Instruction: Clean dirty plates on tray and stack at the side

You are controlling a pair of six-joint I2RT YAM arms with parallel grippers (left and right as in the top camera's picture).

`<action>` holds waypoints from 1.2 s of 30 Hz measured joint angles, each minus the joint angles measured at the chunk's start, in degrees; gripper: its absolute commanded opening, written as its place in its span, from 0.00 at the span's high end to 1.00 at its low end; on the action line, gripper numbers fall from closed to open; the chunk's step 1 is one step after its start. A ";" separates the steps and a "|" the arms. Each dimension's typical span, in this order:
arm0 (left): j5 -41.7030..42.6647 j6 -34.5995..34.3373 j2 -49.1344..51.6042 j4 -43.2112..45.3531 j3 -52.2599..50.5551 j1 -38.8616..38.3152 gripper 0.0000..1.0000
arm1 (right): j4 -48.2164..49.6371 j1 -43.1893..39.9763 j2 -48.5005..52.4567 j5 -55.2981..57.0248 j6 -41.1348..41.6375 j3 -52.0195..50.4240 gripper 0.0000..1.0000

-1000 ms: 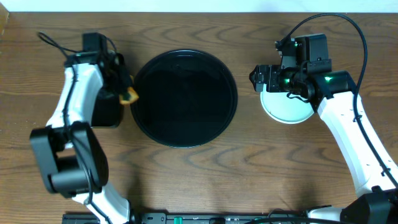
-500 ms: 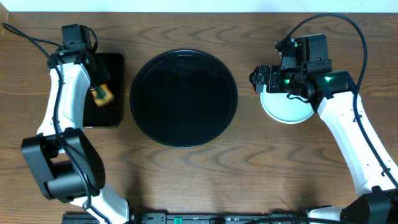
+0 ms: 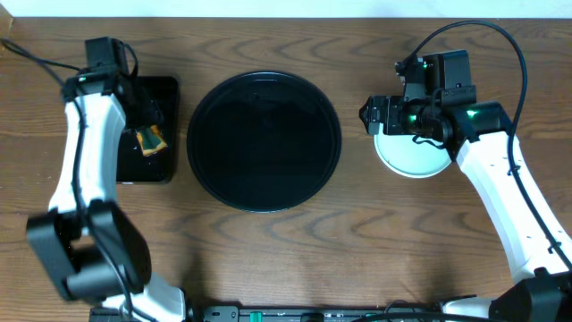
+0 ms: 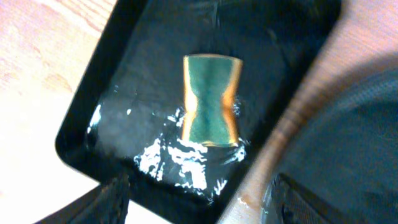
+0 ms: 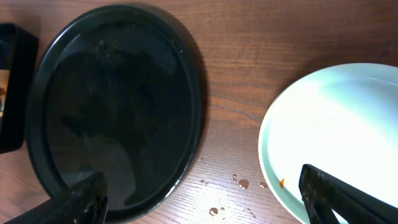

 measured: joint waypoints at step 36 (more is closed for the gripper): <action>13.38 -0.13 -10.23 -7.06 1.64 0.00 0.17 | -11.67 0.00 -38.01 10.51 -1.51 -0.87 0.01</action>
